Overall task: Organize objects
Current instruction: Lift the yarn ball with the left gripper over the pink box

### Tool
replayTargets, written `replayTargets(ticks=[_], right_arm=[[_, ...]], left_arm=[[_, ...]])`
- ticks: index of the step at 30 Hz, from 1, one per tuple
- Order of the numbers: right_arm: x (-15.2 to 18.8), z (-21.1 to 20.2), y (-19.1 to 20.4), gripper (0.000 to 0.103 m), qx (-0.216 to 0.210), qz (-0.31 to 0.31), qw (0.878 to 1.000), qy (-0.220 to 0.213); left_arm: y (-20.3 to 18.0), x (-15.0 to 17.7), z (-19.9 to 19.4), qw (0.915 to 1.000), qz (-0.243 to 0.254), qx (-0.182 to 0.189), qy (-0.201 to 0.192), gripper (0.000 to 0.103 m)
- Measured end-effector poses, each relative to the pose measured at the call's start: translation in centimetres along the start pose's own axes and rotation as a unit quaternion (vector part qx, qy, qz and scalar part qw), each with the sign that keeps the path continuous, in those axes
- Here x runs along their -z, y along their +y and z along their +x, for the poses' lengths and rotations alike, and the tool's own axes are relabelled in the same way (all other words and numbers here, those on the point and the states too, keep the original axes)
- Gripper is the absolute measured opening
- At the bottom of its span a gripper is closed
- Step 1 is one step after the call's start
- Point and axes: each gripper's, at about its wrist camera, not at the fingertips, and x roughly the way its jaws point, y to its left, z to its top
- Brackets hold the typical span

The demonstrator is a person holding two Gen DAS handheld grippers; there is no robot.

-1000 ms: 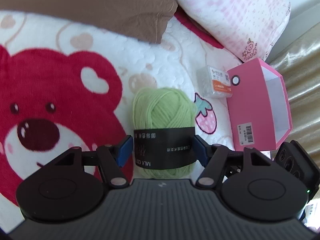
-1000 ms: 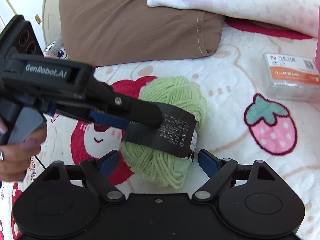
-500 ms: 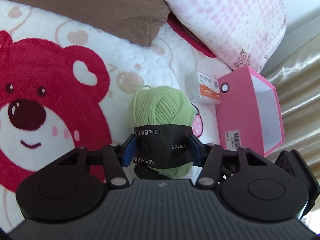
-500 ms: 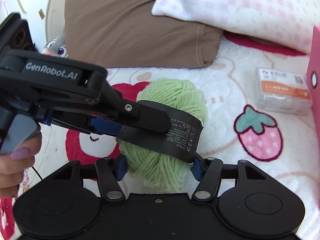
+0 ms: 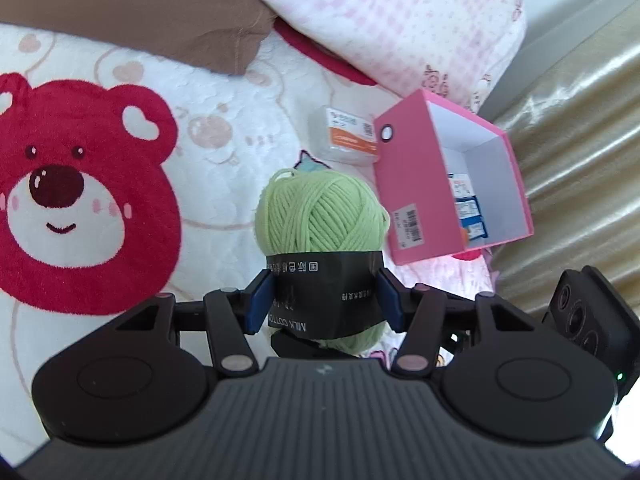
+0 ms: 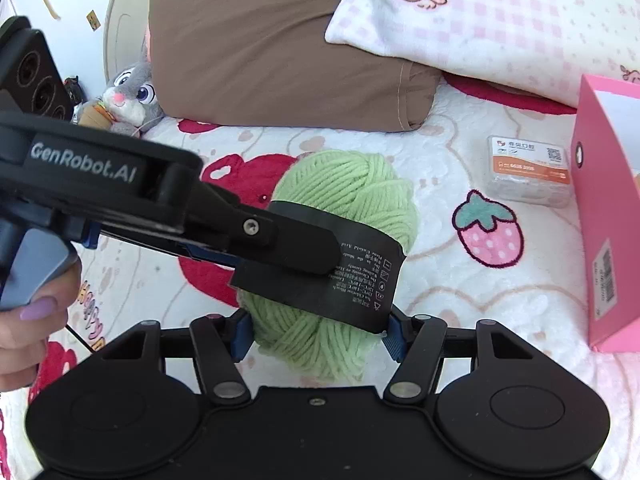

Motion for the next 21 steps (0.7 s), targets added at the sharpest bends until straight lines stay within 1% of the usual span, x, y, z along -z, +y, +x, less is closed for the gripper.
replayTargets(ticks=[11,17,21], right_arm=[[-0.7,-7.4,2.5,0.066,0.041,-0.033,0.999,0.002],[-0.6,-11.0,3.0,0.066,0.073,-0.050,0.996,-0.010],[-0.2,-12.9,2.7,0.066,0.087,-0.056,0.994,-0.019]], left_arm=[[-5.5,1.8,-4.4,0.9977,0.047,0.041,-0.026,0.054],[-8.4,2.7,-5.3,0.9946,0.071,0.064,-0.041,0.054],[-10.3,3.0,-5.2,0.9929,0.085,0.072,-0.042,0.054]])
